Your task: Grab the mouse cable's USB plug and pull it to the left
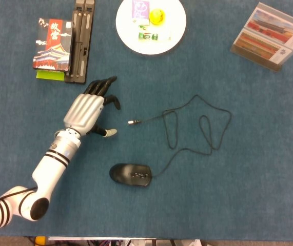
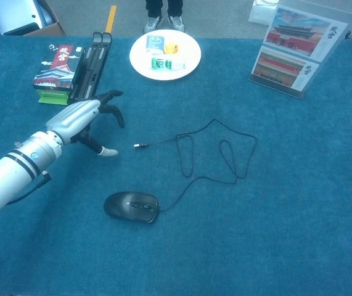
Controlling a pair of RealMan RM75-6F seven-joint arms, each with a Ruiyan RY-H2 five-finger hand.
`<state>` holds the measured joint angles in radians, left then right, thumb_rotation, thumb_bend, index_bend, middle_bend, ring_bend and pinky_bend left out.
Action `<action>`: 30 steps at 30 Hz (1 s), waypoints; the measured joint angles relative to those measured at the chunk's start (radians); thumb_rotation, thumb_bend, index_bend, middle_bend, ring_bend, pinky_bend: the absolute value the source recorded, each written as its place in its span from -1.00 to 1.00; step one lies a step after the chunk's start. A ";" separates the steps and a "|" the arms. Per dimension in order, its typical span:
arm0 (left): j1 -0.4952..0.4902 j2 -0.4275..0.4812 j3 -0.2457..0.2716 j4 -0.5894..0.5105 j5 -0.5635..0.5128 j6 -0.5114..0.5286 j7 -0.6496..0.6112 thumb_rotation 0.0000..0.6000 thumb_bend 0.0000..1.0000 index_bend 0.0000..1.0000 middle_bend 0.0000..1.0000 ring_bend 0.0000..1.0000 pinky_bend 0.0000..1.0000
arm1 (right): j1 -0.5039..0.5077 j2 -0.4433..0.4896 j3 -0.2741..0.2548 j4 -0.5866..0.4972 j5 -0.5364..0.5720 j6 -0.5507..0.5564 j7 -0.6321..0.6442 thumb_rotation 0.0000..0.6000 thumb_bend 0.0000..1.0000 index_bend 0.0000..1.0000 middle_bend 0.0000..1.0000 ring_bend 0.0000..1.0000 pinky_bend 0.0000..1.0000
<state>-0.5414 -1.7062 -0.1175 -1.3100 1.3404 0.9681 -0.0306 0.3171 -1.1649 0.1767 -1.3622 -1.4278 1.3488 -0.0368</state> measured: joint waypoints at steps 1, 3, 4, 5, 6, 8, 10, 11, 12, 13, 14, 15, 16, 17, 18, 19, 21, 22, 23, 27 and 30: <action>-0.001 -0.004 -0.004 0.000 -0.010 -0.002 0.001 1.00 -0.76 -0.14 -1.00 -1.00 -1.00 | -0.001 0.000 0.000 0.000 0.000 0.002 0.001 1.00 -1.00 -0.46 -0.69 -0.95 -0.78; -0.003 -0.015 -0.013 -0.001 -0.033 -0.006 0.005 1.00 -0.72 -0.12 -1.00 -1.00 -1.00 | -0.003 0.001 0.000 0.001 0.001 0.007 0.005 1.00 -1.00 -0.46 -0.69 -0.95 -0.78; -0.003 -0.021 -0.017 -0.002 -0.043 -0.006 0.008 1.00 -0.70 -0.11 -1.00 -1.00 -1.00 | -0.004 0.002 0.001 0.002 0.001 0.008 0.006 1.00 -1.00 -0.46 -0.69 -0.95 -0.78; -0.004 -0.030 -0.022 -0.002 -0.053 -0.003 0.017 1.00 -0.69 -0.10 -1.00 -1.00 -1.00 | -0.005 0.002 0.001 0.003 0.002 0.010 0.008 1.00 -1.00 -0.46 -0.69 -0.95 -0.78; -0.004 -0.037 -0.025 -0.001 -0.060 0.000 0.024 1.00 -0.68 -0.09 -1.00 -1.00 -1.00 | -0.006 0.002 0.001 0.004 0.002 0.012 0.011 1.00 -1.00 -0.46 -0.68 -0.95 -0.78; -0.004 -0.053 -0.031 -0.001 -0.076 0.008 0.045 1.00 -0.67 -0.08 -1.00 -1.00 -1.00 | -0.007 0.002 0.001 0.006 0.002 0.015 0.015 1.00 -1.00 -0.46 -0.68 -0.95 -0.78; -0.003 -0.066 -0.036 -0.001 -0.093 0.015 0.063 1.00 -0.66 -0.07 -1.00 -1.00 -1.00 | -0.009 0.002 0.001 0.008 0.002 0.018 0.020 1.00 -1.00 -0.46 -0.68 -0.95 -0.78; -0.003 -0.074 -0.039 -0.002 -0.104 0.019 0.075 1.00 -0.66 -0.07 -1.00 -1.00 -1.00 | -0.010 0.002 0.001 0.009 0.002 0.019 0.021 1.00 -1.00 -0.46 -0.68 -0.95 -0.78; -0.002 -0.080 -0.042 -0.002 -0.112 0.022 0.084 1.00 -0.66 -0.07 -1.00 -1.00 -1.00 | -0.010 0.002 0.002 0.010 0.002 0.021 0.023 1.00 -1.00 -0.46 -0.68 -0.95 -0.78; -0.002 -0.085 -0.044 -0.004 -0.120 0.026 0.092 1.00 -0.66 -0.07 -1.00 -1.00 -1.00 | -0.011 0.002 0.002 0.011 0.002 0.023 0.025 1.00 -1.00 -0.46 -0.68 -0.95 -0.78; -0.001 -0.092 -0.046 -0.006 -0.129 0.030 0.102 1.00 -0.66 -0.07 -1.00 -1.00 -1.00 | -0.012 0.002 0.002 0.011 0.001 0.025 0.026 1.00 -1.00 -0.46 -0.68 -0.95 -0.78; -0.001 -0.096 -0.048 -0.008 -0.135 0.033 0.109 1.00 -0.66 -0.07 -1.00 -1.00 -1.00 | -0.013 0.003 0.002 0.012 0.001 0.027 0.028 1.00 -1.00 -0.46 -0.68 -0.95 -0.78; -0.001 -0.099 -0.049 -0.010 -0.140 0.035 0.116 1.00 -0.66 -0.07 -1.00 -1.00 -1.00 | -0.013 0.003 0.003 0.012 0.001 0.029 0.030 1.00 -1.00 -0.46 -0.68 -0.95 -0.78; -0.001 -0.104 -0.049 -0.012 -0.145 0.036 0.123 1.00 -0.66 -0.07 -1.00 -1.00 -1.00 | -0.014 0.004 0.003 0.012 0.001 0.031 0.031 1.00 -1.00 -0.46 -0.68 -0.95 -0.78; -0.001 -0.107 -0.049 -0.013 -0.149 0.037 0.128 1.00 -0.66 -0.07 -1.00 -1.00 -1.00 | -0.015 0.005 0.004 0.011 0.002 0.033 0.033 1.00 -1.00 -0.46 -0.68 -0.95 -0.78; -0.001 -0.110 -0.049 -0.014 -0.153 0.037 0.132 1.00 -0.66 -0.07 -1.00 -1.00 -1.00 | -0.016 0.005 0.005 0.011 0.002 0.035 0.034 1.00 -1.00 -0.46 -0.68 -0.95 -0.78; -0.001 -0.117 -0.049 -0.015 -0.161 0.038 0.140 1.00 -0.66 -0.07 -1.00 -1.00 -1.00 | -0.018 0.007 0.006 0.010 0.002 0.039 0.037 1.00 -1.00 -0.46 -0.68 -0.95 -0.78; 0.000 -0.119 -0.049 -0.016 -0.165 0.039 0.142 1.00 -0.66 -0.07 -1.00 -1.00 -1.00 | -0.019 0.008 0.006 0.009 0.003 0.041 0.038 1.00 -1.00 -0.46 -0.68 -0.95 -0.78; 0.001 -0.124 -0.049 -0.018 -0.170 0.040 0.147 1.00 -0.66 -0.07 -1.00 -1.00 -1.00 | -0.020 0.009 0.007 0.009 0.003 0.042 0.040 1.00 -1.00 -0.46 -0.68 -0.95 -0.78; 0.009 -0.135 -0.046 -0.033 -0.180 0.059 0.165 1.00 -0.66 -0.04 -1.00 -1.00 -1.00 | -0.024 0.012 0.008 0.006 0.004 0.049 0.045 1.00 -1.00 -0.46 -0.68 -0.95 -0.78; 0.015 -0.148 -0.041 -0.040 -0.178 0.079 0.175 1.00 -0.66 -0.02 -1.00 -1.00 -1.00 | -0.026 0.013 0.010 0.006 0.005 0.054 0.051 1.00 -1.00 -0.45 -0.68 -0.95 -0.78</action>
<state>-0.5260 -1.8546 -0.1586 -1.3499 1.1620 1.0474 0.1441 0.2909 -1.1516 0.1864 -1.3563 -1.4233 1.4025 0.0142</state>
